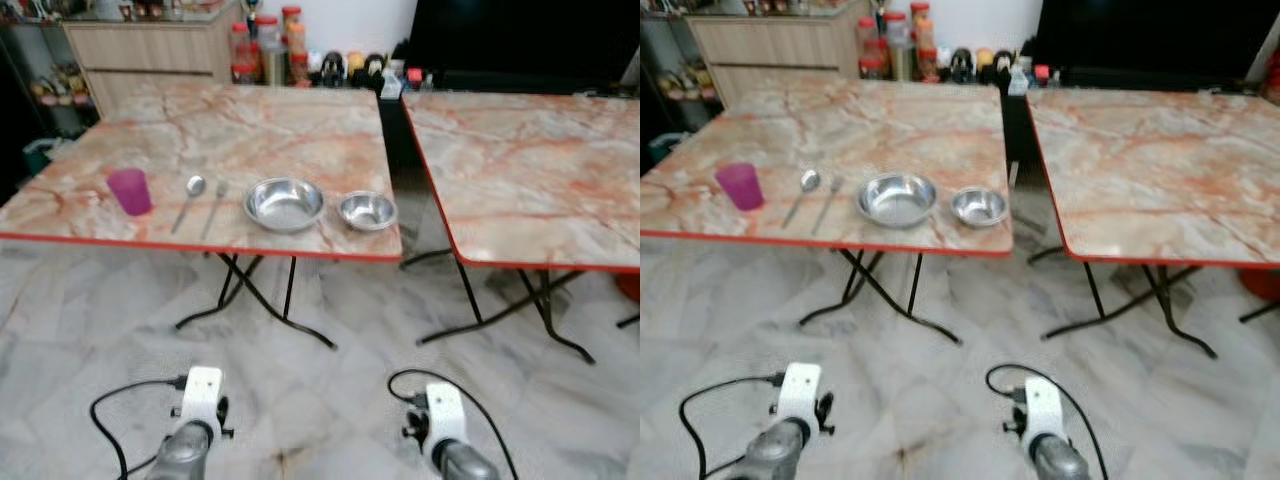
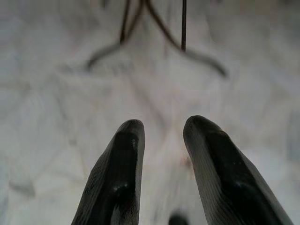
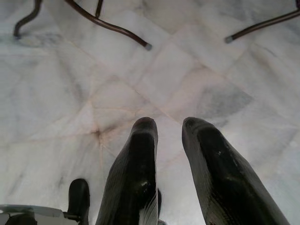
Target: Setting the table
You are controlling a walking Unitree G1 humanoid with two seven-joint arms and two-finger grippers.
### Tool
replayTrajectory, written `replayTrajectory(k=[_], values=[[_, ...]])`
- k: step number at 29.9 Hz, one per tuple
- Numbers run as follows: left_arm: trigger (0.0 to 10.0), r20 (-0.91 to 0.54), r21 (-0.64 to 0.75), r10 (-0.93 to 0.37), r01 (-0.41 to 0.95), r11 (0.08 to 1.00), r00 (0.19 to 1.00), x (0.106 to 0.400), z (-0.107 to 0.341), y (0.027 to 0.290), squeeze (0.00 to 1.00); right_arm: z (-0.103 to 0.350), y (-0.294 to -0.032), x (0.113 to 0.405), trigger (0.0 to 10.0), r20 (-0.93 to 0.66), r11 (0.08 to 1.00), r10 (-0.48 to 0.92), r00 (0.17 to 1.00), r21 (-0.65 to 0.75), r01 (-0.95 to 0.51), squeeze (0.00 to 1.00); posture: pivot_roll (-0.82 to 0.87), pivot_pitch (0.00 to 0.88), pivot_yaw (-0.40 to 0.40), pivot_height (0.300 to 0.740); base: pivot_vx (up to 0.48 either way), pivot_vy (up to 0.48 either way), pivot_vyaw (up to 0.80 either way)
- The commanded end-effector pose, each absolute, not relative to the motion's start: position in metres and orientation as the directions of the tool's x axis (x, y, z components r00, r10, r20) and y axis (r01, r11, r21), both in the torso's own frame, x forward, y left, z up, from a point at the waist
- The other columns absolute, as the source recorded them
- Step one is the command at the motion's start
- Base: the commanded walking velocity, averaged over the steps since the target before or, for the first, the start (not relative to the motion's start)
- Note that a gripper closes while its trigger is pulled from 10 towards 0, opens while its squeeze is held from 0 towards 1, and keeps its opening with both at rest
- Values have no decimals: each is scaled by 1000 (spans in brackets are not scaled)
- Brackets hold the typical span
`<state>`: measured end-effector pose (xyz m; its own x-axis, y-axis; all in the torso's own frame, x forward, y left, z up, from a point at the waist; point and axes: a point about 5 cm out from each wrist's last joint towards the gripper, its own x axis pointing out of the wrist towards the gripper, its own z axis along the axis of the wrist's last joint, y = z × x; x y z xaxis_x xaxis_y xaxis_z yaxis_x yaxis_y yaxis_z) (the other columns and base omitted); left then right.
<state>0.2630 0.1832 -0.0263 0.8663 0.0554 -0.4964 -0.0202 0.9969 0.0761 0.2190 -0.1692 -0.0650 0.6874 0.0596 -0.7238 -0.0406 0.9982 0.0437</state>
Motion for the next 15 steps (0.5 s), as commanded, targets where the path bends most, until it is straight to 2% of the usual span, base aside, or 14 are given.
replayTrajectory(k=[1, 3, 7, 10, 15], values=[[10000, -400, 53, 48, -30, 998, 915, 280, -9, 182, 0, -62, -173, 223, 10000, -711, 999, 50, 702, 39, -32, 0, 18, 0, -20, 740, 0, 0, 0], [10000, -318, 43, 20, -6, 999, 948, 293, 7, 175, 0, -62, -172, 223, 10000, -710, 999, 52, 702, 39, -34, 0, 19, 0, -20, 740, 0, 0, 0], [10000, -277, 43, 2, 10, 999, 961, 298, 13, 171, 0, -62, -172, 223, 10000, -710, 999, 54, 702, 40, -35, 0, 19, 0, -20, 740, 0, 0, 0], [10000, -109, 23, -38, 41, 999, 993, 315, 42, 156, 0, -64, -170, 220, 10000, -718, 998, 57, 693, 38, -43, 0, 22, 0, -16, 740, 0, 0, 0], [10000, 3, 11, -40, 40, 999, 999, 325, 64, 151, 0, -66, -171, 217, 10000, -728, 998, 58, 684, 33, -49, 0, 25, 0, -16, 740, 0, 0, 0]])
